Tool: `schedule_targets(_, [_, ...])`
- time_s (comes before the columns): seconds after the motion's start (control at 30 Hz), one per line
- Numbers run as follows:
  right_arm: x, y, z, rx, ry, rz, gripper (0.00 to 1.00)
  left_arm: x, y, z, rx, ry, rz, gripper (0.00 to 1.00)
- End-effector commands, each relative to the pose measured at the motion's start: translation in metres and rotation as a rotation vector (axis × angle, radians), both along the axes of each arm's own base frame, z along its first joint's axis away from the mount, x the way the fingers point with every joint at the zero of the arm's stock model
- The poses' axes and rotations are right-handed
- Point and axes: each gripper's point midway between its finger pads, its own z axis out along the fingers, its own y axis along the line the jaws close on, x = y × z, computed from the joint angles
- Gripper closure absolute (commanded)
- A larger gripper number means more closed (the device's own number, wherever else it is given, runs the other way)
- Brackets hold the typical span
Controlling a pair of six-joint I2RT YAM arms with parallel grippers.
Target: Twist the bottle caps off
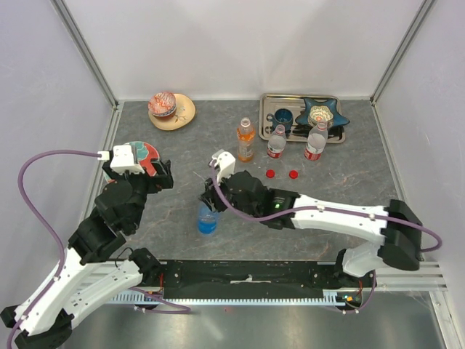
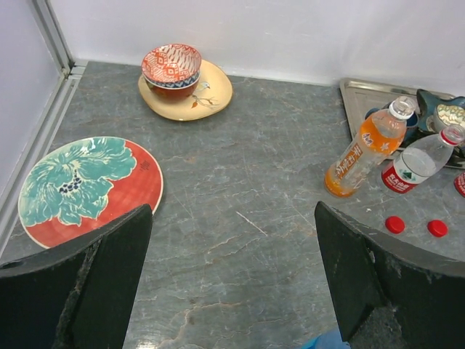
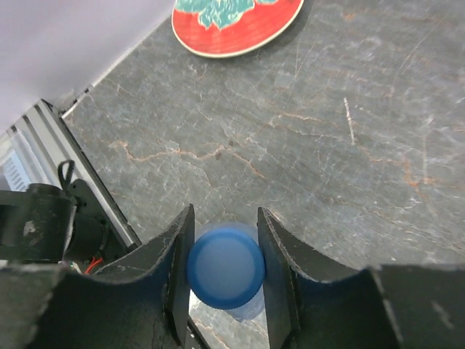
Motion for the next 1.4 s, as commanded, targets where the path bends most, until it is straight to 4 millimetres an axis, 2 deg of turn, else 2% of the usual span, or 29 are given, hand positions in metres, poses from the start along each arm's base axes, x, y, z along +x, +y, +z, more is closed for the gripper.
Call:
schedule_targets(0.0, [-0.002, -0.033, 0.086, 0.140, -0.091, -0.055, 0.75, 0.004, -0.008, 0.031, -0.059, -0.084, -0.029, 0.01])
schedule_targets(0.03, [-0.003, -0.046, 0.107, 0.168, -0.114, -0.078, 0.77, 0.005, -0.011, 0.038, -0.067, -0.103, -0.043, 0.01])
schedule_targets(0.1, [0.007, -0.075, 0.122, 0.142, -0.133, -0.191, 0.85, 0.008, -0.028, 0.058, -0.082, -0.161, -0.121, 0.00])
schedule_targets(0.13, [0.008, -0.088, 0.134, 0.152, -0.137, -0.230, 1.00, 0.010, -0.037, 0.065, -0.088, -0.179, -0.156, 0.00])
schedule_targets(0.17, [0.011, -0.098, 0.138, 0.143, -0.134, -0.260, 1.00, 0.013, -0.051, 0.080, -0.117, -0.215, -0.213, 0.00])
schedule_targets(0.23, [0.009, -0.113, 0.148, 0.130, -0.110, -0.284, 1.00, 0.015, -0.060, 0.098, -0.181, -0.244, -0.241, 0.01])
schedule_targets(0.27, [0.007, -0.118, 0.152, 0.132, -0.099, -0.287, 1.00, 0.013, -0.063, 0.114, -0.222, -0.282, -0.271, 0.01])
schedule_targets(0.33, [-0.002, -0.125, 0.161, 0.163, -0.065, -0.266, 1.00, 0.016, -0.076, 0.135, -0.313, -0.318, -0.332, 0.00])
schedule_targets(0.37, [-0.005, -0.127, 0.162, 0.176, -0.053, -0.259, 1.00, 0.013, -0.089, 0.150, -0.329, -0.333, -0.430, 0.00])
schedule_targets(0.43, [-0.011, -0.137, 0.174, 0.232, -0.046, -0.248, 1.00, 0.024, -0.123, 0.147, -0.370, -0.256, -0.571, 0.00])
schedule_targets(0.47, [-0.010, -0.143, 0.177, 0.245, -0.050, -0.261, 1.00, 0.008, -0.145, 0.157, -0.367, -0.243, -0.773, 0.01])
schedule_targets(0.53, [-0.013, -0.155, 0.186, 0.284, -0.052, -0.260, 1.00, 0.004, -0.174, 0.160, -0.434, -0.205, -0.968, 0.01])
schedule_targets(0.57, [-0.010, -0.161, 0.188, 0.295, -0.053, -0.268, 1.00, -0.011, -0.184, 0.158, -0.434, -0.187, -1.111, 0.01])
schedule_targets(0.6, [-0.011, -0.165, 0.191, 0.309, -0.051, -0.266, 1.00, -0.016, -0.188, 0.158, -0.476, -0.160, -1.165, 0.01])
schedule_targets(0.63, [-0.016, -0.169, 0.196, 0.332, -0.050, -0.244, 1.00, -0.018, -0.191, 0.161, -0.475, -0.198, -1.223, 0.01])
schedule_targets(0.7, [-0.013, -0.173, 0.200, 0.359, -0.056, -0.231, 1.00, -0.033, -0.198, 0.154, -0.467, -0.144, -1.367, 0.01])
schedule_targets(0.73, [-0.016, -0.176, 0.206, 0.384, -0.063, -0.216, 1.00, -0.039, -0.200, 0.157, -0.453, -0.149, -1.422, 0.00])
schedule_targets(0.77, [-0.015, -0.176, 0.211, 0.408, -0.064, -0.200, 1.00, -0.040, -0.206, 0.144, -0.439, -0.085, -1.497, 0.01])
schedule_targets(0.8, [-0.016, -0.176, 0.215, 0.419, -0.070, -0.185, 1.00, -0.043, -0.208, 0.140, -0.444, -0.058, -1.526, 0.00])
schedule_targets(0.97, [-0.018, -0.167, 0.240, 0.451, -0.096, -0.128, 1.00, -0.042, -0.212, 0.112, -0.419, -0.012, -1.517, 0.00])
schedule_targets(1.1, [-0.016, -0.150, 0.247, 0.445, -0.103, -0.080, 1.00, -0.044, -0.216, 0.099, -0.347, -0.007, -1.509, 0.01])
schedule_targets(1.17, [-0.016, -0.145, 0.257, 0.467, -0.109, -0.064, 1.00, -0.048, -0.219, 0.096, -0.324, -0.013, -1.510, 0.00])
schedule_targets(1.37, [-0.010, -0.131, 0.266, 0.488, -0.110, -0.038, 1.00, -0.061, -0.224, 0.080, -0.279, -0.007, -1.545, 0.00])
